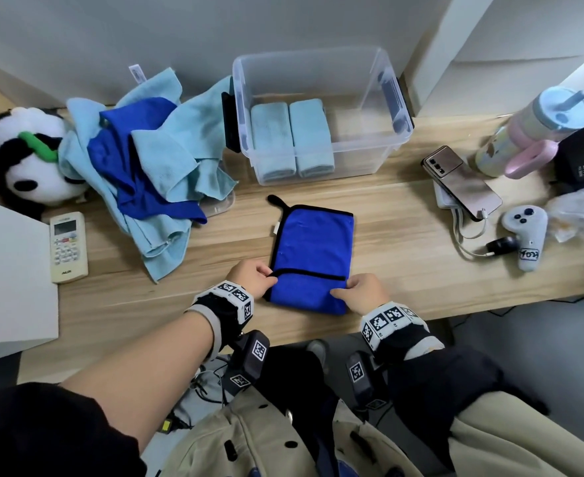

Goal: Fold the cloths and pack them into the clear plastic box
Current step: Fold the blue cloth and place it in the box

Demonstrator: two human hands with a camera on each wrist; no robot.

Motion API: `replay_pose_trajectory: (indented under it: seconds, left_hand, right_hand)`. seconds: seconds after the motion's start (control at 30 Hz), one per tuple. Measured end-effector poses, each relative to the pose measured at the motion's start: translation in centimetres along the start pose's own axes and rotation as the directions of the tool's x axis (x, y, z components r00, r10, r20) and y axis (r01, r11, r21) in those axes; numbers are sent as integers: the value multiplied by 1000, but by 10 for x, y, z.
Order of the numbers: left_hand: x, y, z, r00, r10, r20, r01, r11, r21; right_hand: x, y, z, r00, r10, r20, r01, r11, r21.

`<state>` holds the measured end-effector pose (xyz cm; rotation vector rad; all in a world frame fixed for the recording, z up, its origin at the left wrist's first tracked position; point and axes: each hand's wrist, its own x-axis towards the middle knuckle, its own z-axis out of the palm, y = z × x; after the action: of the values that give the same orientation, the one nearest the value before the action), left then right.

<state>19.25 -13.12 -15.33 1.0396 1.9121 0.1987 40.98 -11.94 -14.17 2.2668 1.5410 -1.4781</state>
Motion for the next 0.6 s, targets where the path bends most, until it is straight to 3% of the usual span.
replay_pose_trajectory:
  seconds: [0.23,0.4,0.6]
  left_hand:
    - [2,0,-1,1000,-3,19,1,997,77]
    - [3,1,-2,997,-7,72,6,1000,16]
    - [1,-1,-4,994,-19,111,32,993,-114]
  right_hand:
    - [1,-4,2,1000,21,-5,-21,999,-50]
    - [3,-6,3,999,3,46,-2,999,-32]
    - [4,-8,3,997,-10,-80,15,998,67]
